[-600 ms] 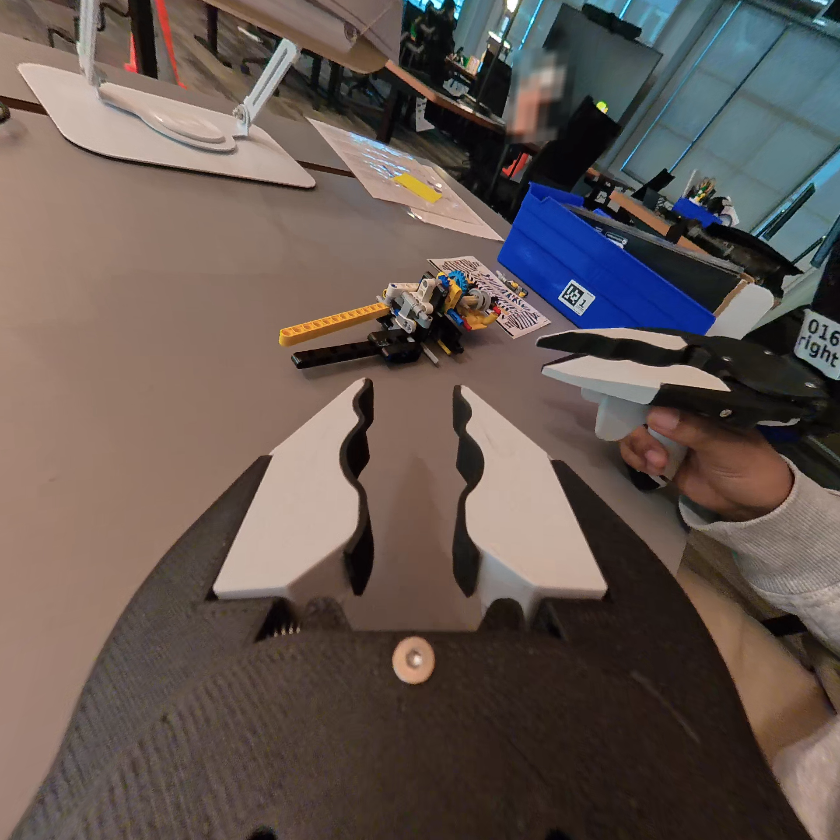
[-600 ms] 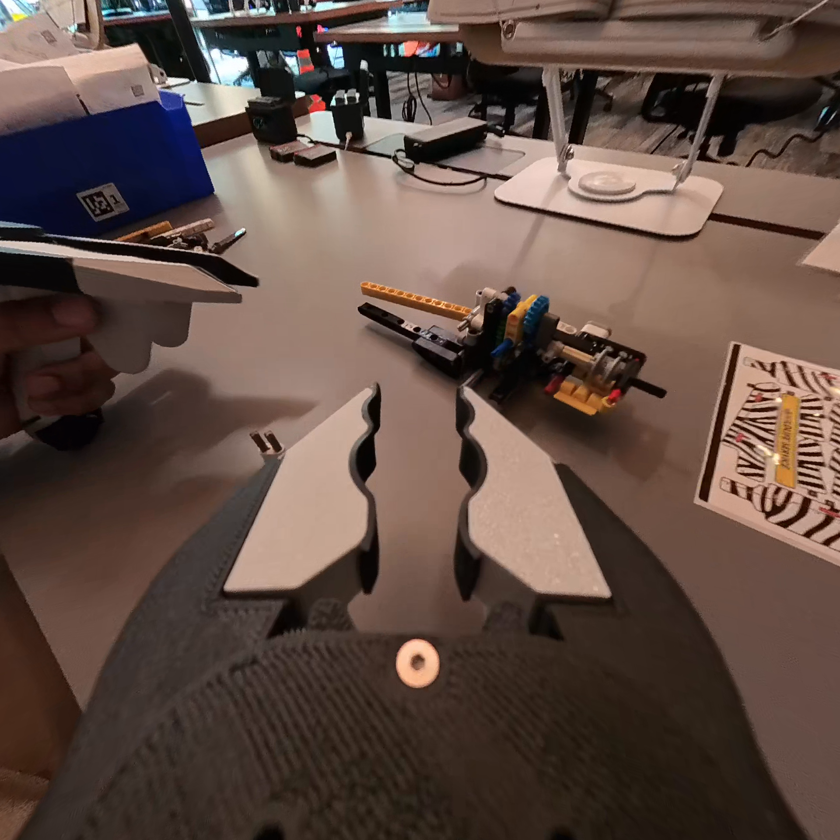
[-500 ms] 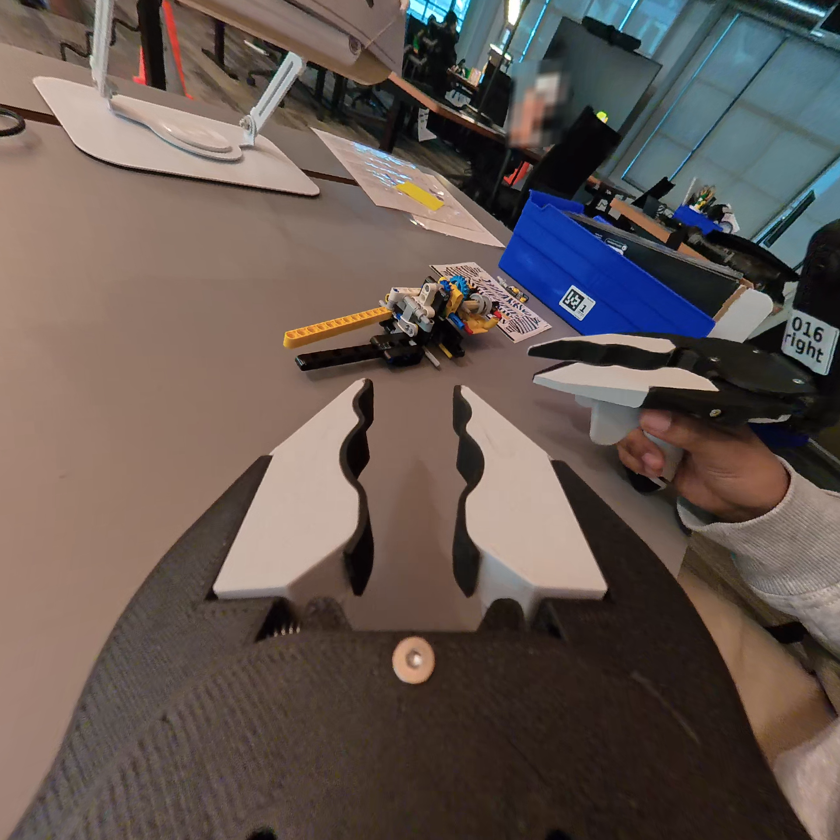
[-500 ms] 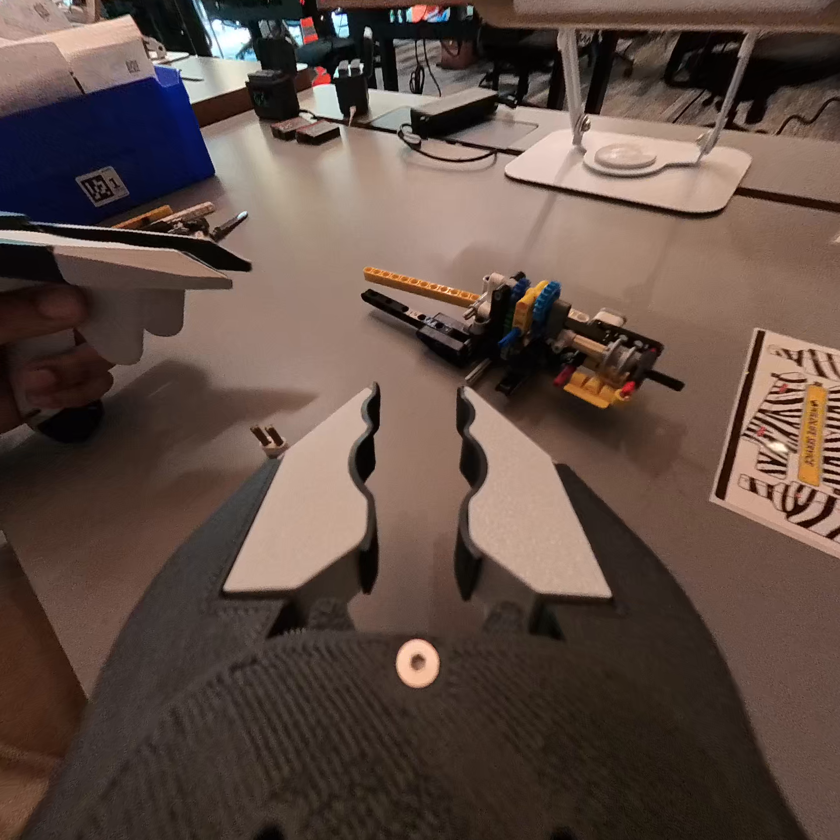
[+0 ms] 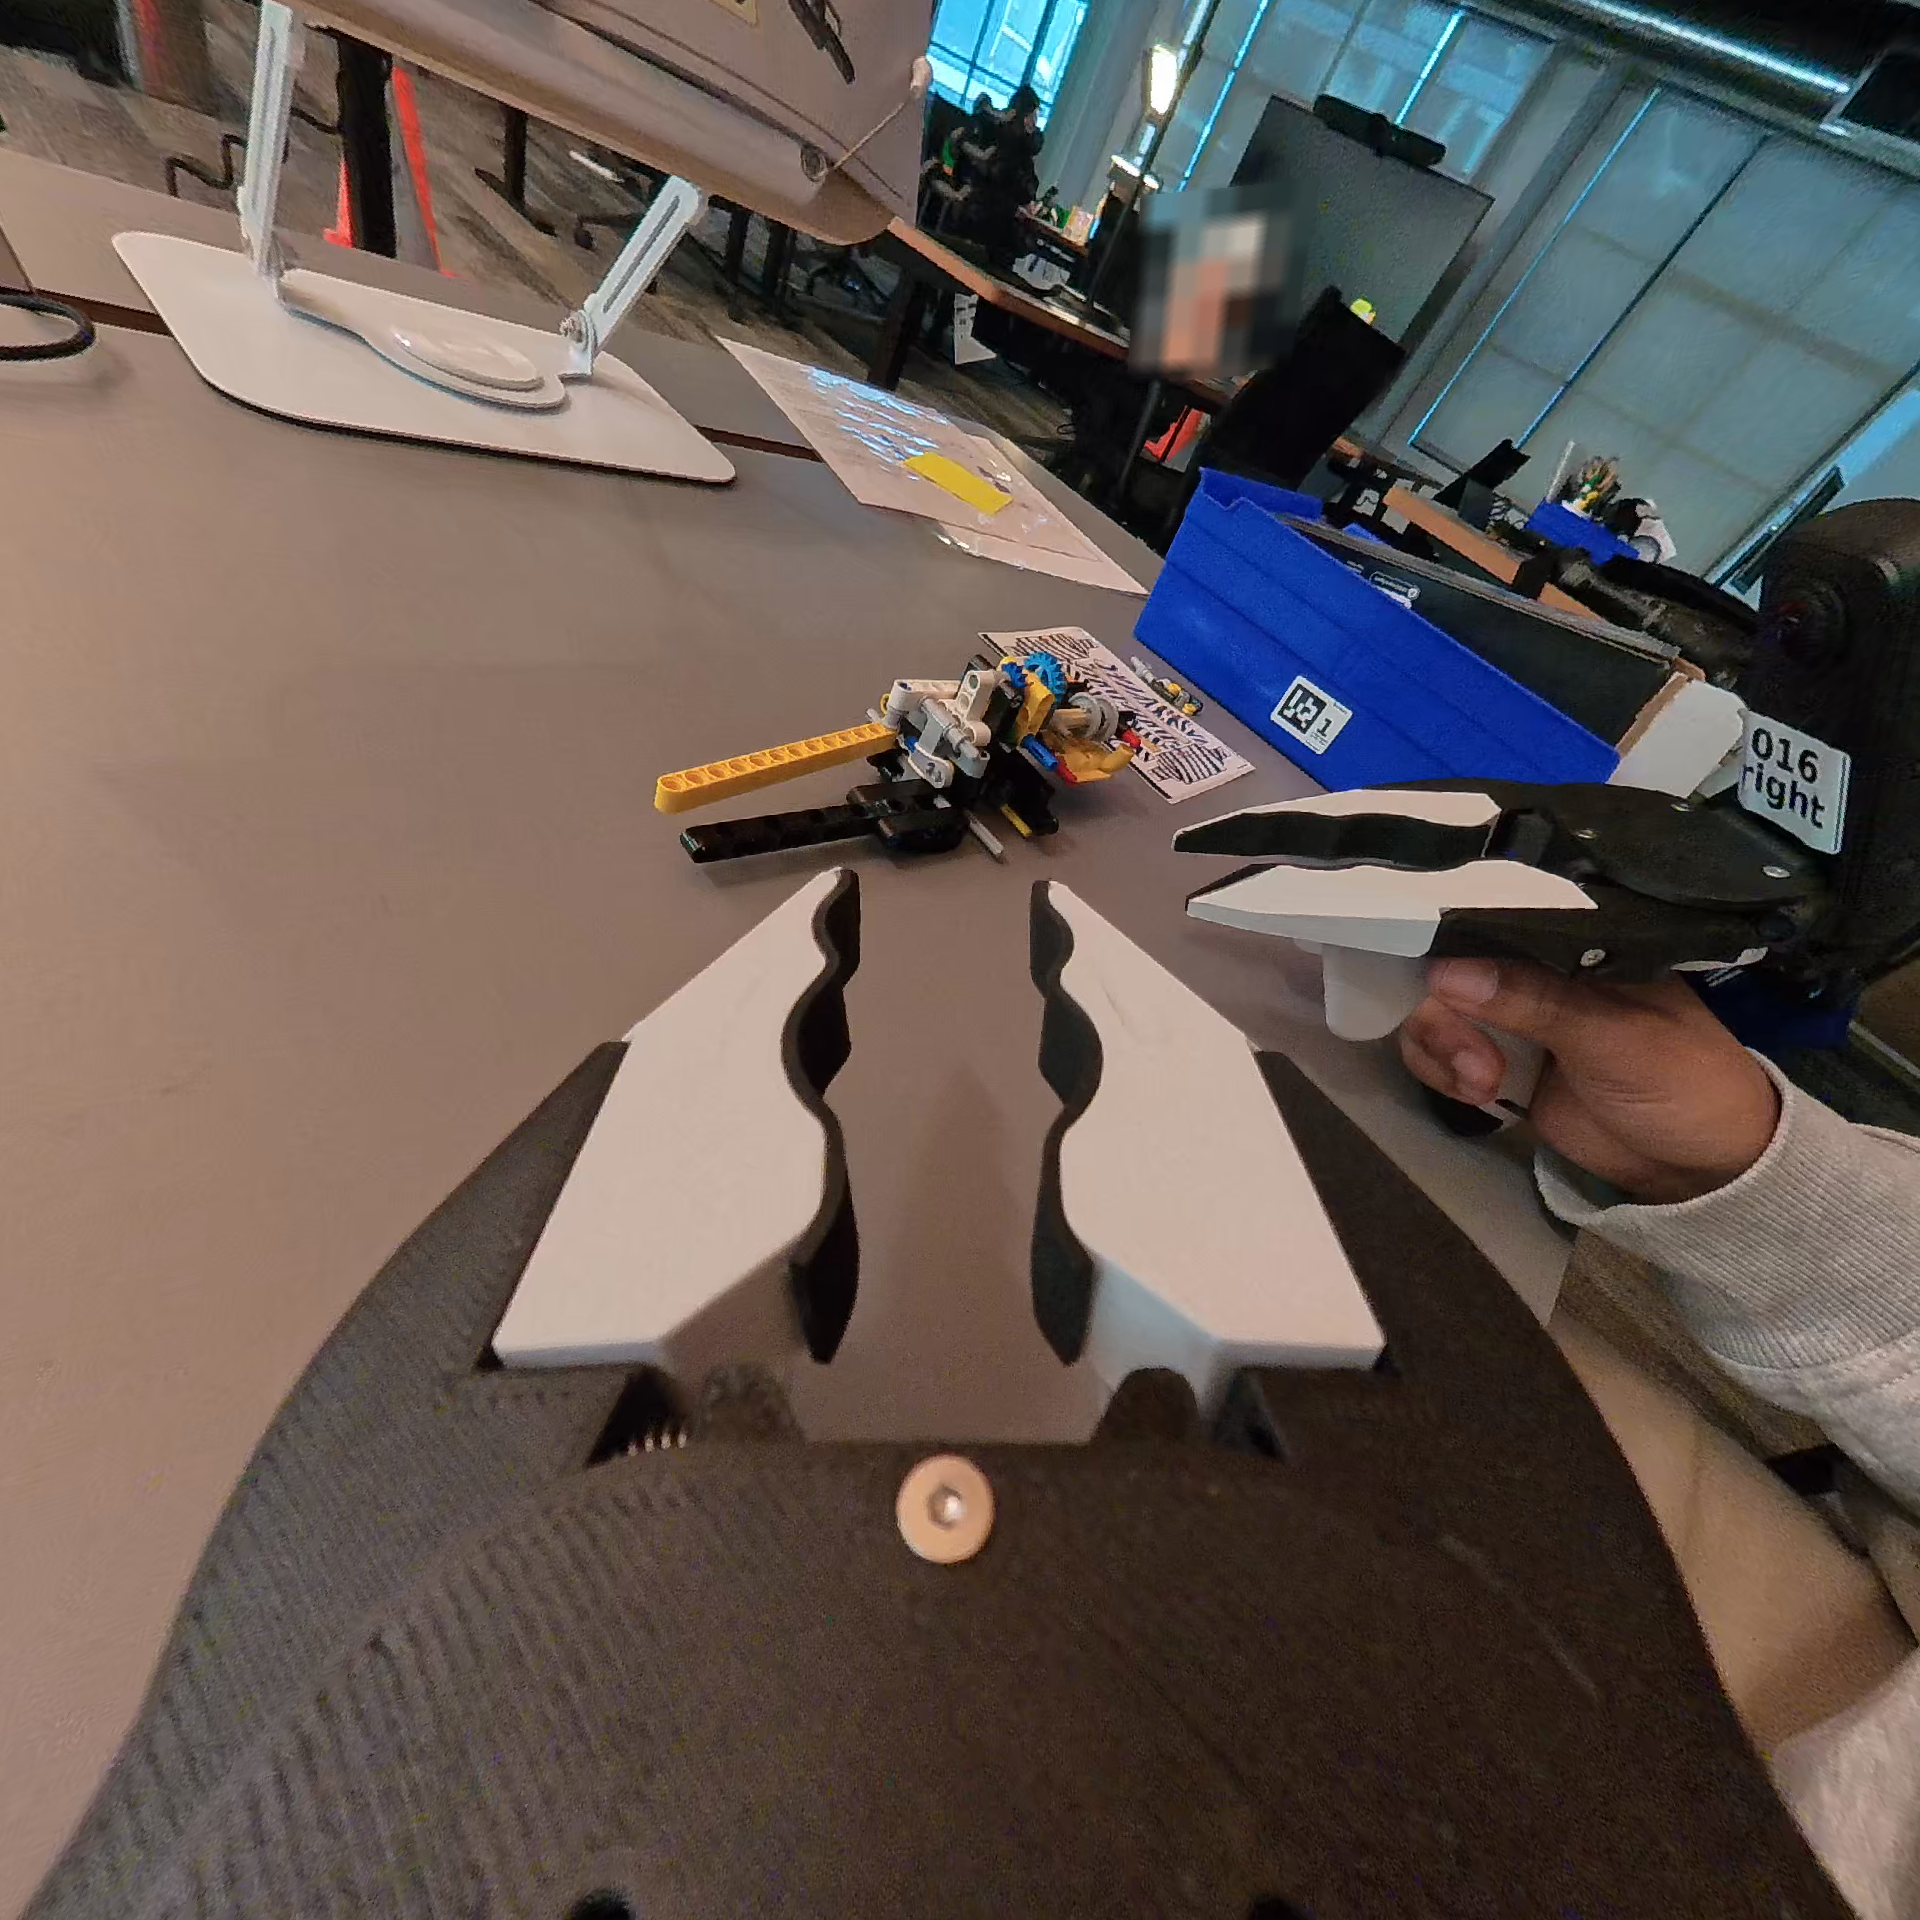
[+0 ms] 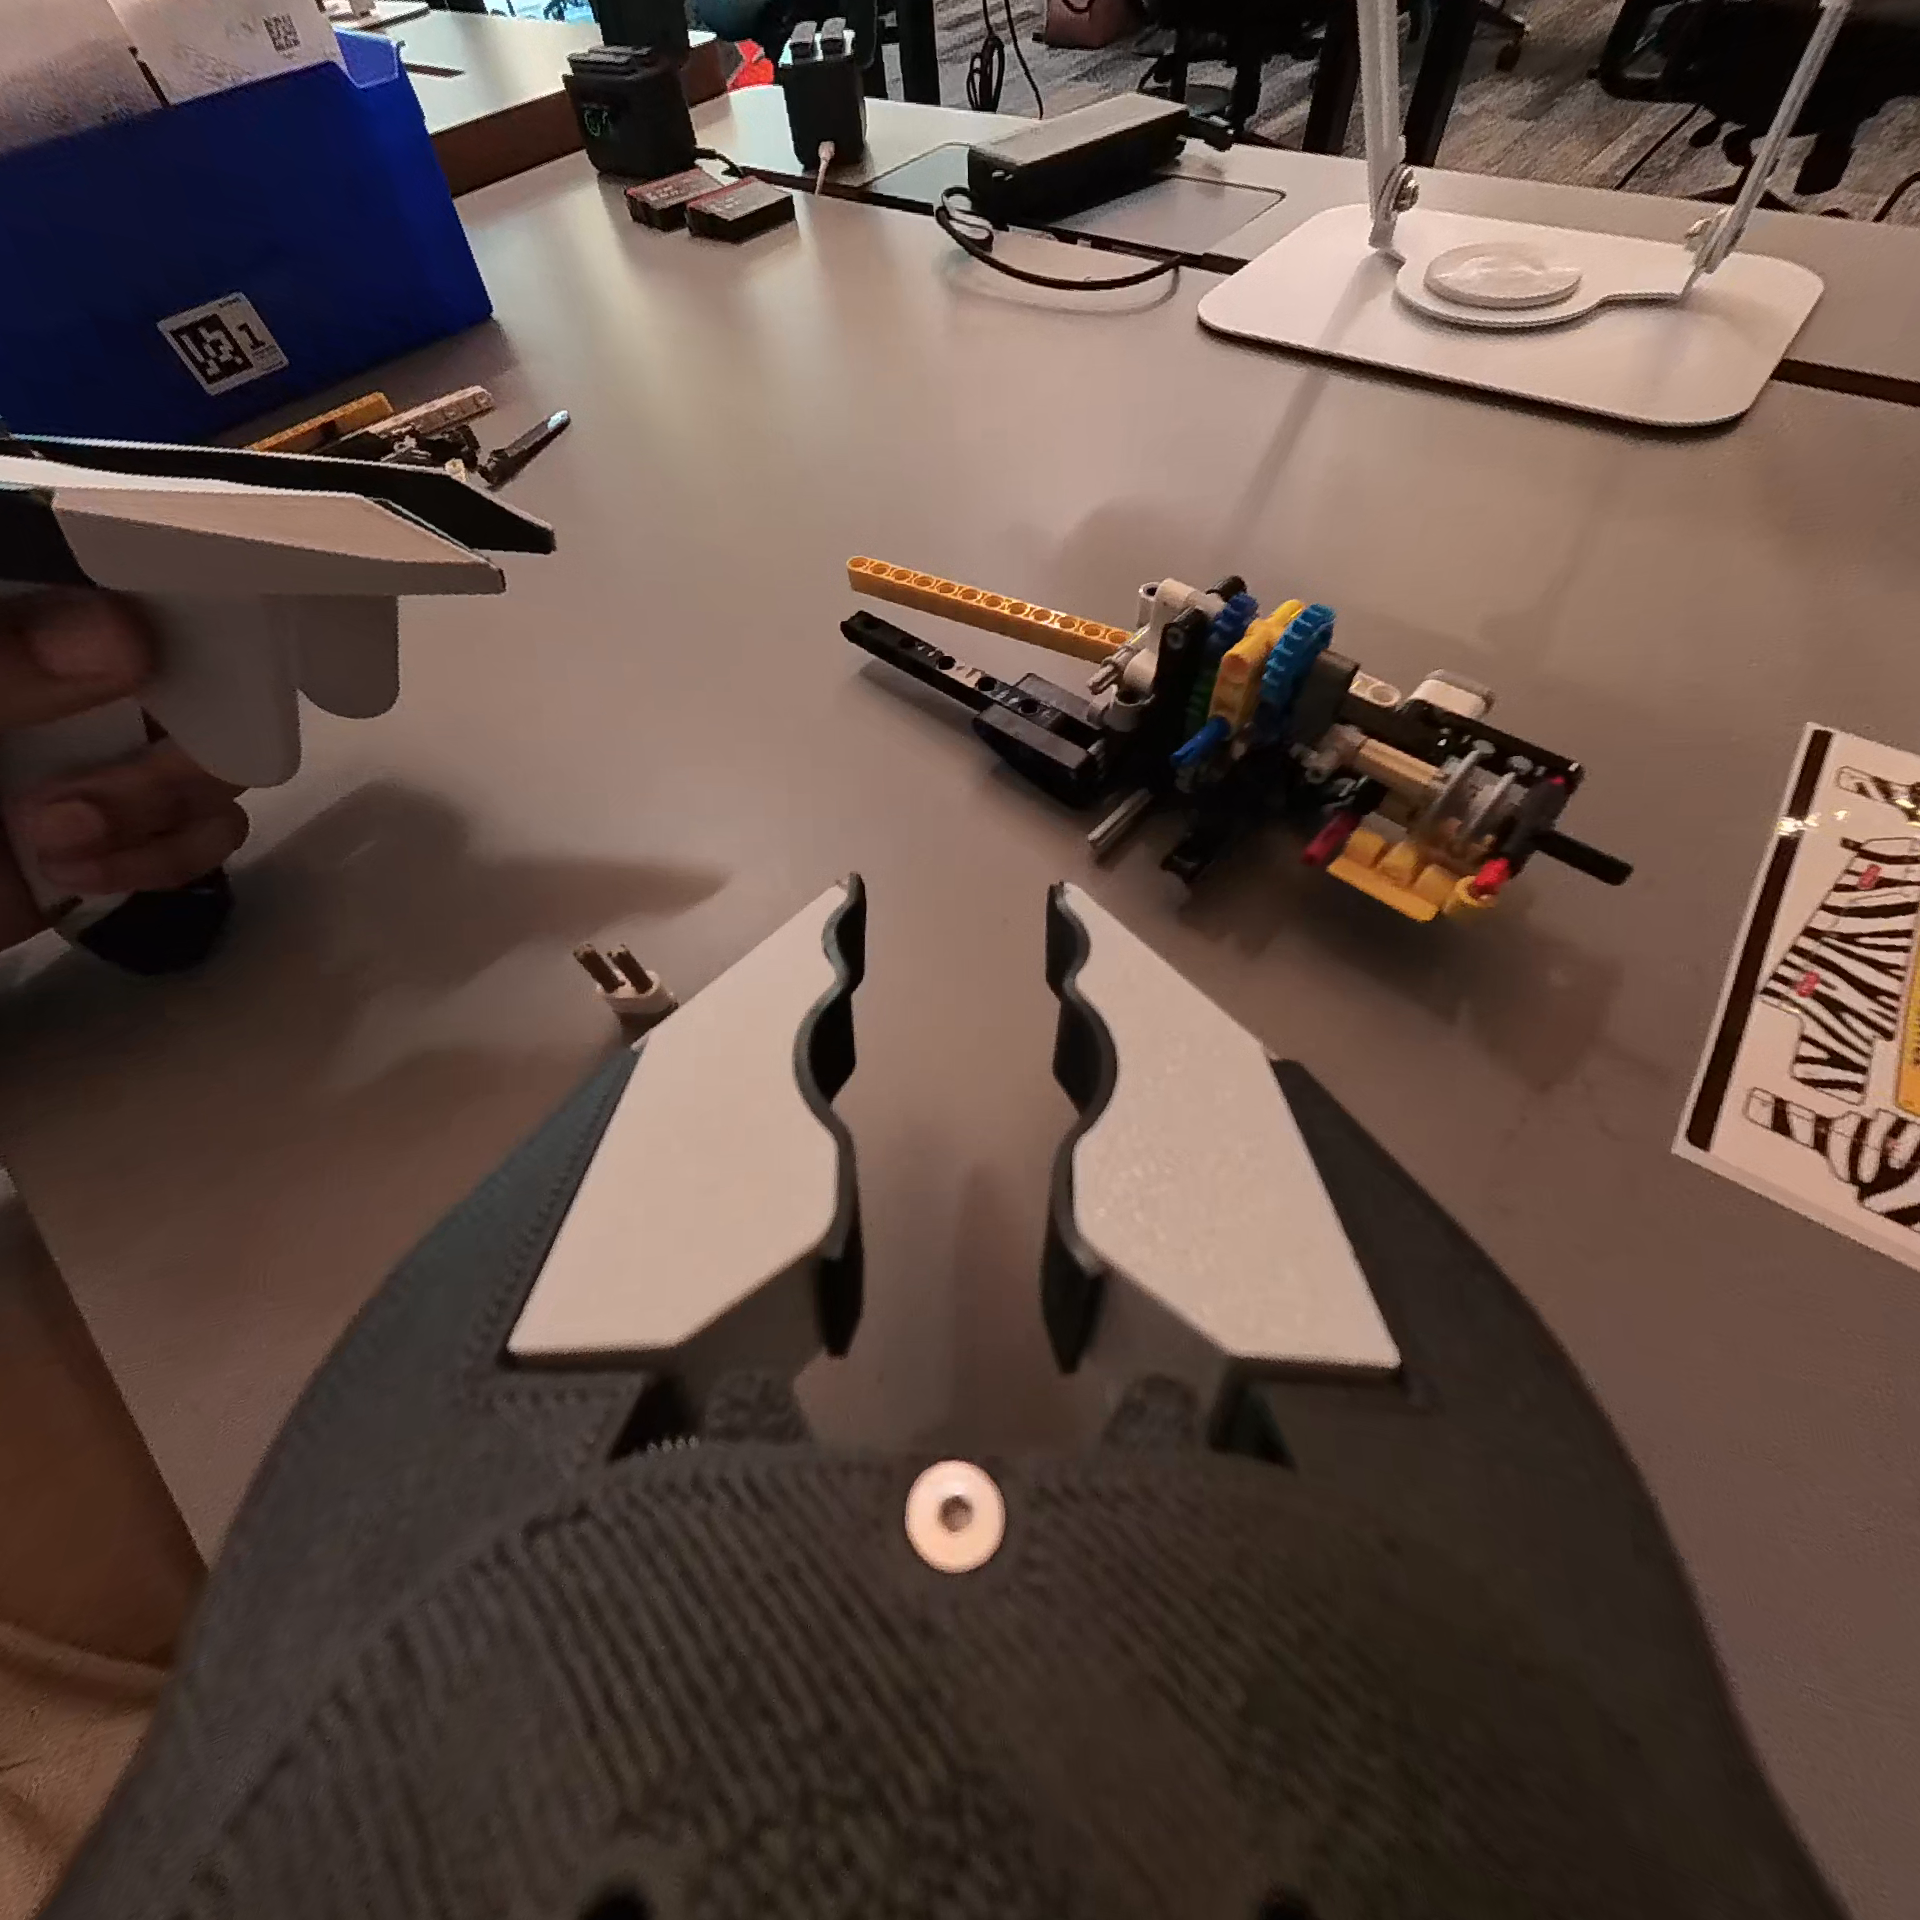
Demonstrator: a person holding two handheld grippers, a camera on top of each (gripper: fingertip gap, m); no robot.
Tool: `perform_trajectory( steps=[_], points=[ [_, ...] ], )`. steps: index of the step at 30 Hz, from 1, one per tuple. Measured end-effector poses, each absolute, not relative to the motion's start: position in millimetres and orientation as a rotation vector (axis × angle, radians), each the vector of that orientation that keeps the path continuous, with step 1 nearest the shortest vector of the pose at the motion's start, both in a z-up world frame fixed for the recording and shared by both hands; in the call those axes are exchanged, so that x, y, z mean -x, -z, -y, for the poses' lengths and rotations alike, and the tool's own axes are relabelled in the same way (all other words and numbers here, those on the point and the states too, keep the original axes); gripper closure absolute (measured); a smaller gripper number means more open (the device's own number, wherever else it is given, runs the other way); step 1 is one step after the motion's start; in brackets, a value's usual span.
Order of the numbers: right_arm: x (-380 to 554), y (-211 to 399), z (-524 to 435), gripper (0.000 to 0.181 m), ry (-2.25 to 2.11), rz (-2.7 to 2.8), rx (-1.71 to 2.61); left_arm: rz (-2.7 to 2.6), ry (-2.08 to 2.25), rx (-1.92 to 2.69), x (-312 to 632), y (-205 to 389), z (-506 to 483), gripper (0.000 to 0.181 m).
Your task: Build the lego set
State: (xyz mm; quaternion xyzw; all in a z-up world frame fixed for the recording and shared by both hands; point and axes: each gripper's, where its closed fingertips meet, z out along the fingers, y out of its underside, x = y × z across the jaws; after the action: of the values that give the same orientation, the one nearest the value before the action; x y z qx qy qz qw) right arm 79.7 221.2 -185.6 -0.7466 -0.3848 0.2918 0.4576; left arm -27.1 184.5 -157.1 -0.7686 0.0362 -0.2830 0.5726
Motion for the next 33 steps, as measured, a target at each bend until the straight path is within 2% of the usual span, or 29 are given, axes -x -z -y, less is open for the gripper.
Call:
perform_trajectory(
  steps=[33],
  points=[
    [-77.0,187.7,-218.4,0.147,-0.719,0.979,1.839,-0.080,0.671,1.809,27.6,158.0,-185.3,0.152]
  ],
)
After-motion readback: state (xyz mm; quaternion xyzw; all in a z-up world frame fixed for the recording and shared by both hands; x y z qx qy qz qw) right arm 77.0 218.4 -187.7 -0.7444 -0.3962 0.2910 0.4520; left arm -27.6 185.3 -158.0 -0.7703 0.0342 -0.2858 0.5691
